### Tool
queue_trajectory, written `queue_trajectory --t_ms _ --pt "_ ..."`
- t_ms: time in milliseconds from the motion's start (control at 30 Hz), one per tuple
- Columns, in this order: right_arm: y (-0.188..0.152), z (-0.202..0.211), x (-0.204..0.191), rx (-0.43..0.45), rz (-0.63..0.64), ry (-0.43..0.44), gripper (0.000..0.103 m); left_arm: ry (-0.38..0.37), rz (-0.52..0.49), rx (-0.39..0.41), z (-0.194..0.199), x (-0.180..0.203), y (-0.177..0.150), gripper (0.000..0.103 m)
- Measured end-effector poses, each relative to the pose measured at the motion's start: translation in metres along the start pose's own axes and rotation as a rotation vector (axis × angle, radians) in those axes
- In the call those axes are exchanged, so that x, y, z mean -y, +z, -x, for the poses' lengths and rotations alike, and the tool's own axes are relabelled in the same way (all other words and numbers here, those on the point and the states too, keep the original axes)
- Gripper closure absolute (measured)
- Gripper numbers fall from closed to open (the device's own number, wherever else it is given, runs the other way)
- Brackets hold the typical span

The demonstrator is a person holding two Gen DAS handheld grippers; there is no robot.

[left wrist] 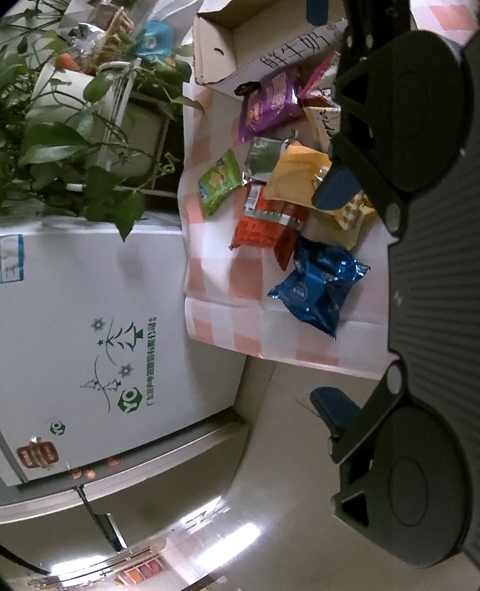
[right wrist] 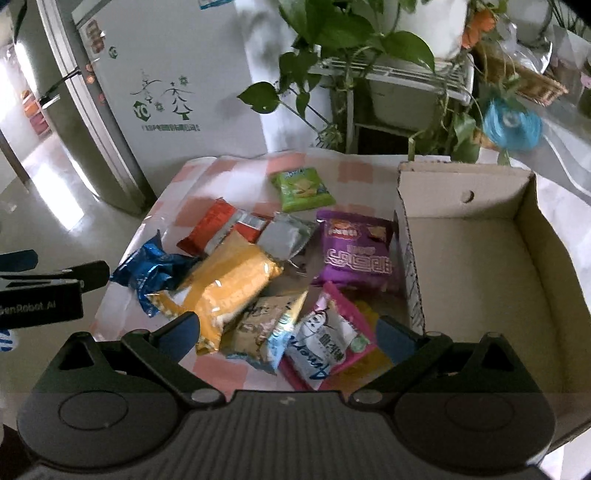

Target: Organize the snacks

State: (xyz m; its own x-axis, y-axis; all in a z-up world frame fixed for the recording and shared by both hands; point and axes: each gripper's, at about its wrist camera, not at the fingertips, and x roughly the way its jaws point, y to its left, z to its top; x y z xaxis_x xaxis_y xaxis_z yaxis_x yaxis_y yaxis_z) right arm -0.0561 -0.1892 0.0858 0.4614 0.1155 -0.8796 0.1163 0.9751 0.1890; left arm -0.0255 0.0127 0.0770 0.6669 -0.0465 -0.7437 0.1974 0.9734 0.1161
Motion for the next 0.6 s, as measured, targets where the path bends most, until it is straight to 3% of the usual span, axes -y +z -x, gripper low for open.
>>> queue_trajectory --t_ms 200,600 --pt "-0.008 -0.015 0.022 -0.068 -0.073 -0.005 0.000 0.019 -0.016 -0.013 -0.024 0.014 0.000 0.001" --pt "-0.008 -0.025 0.039 -0.086 -0.116 -0.079 0.000 0.061 -0.065 -0.094 -0.065 0.026 -0.016 0.001"
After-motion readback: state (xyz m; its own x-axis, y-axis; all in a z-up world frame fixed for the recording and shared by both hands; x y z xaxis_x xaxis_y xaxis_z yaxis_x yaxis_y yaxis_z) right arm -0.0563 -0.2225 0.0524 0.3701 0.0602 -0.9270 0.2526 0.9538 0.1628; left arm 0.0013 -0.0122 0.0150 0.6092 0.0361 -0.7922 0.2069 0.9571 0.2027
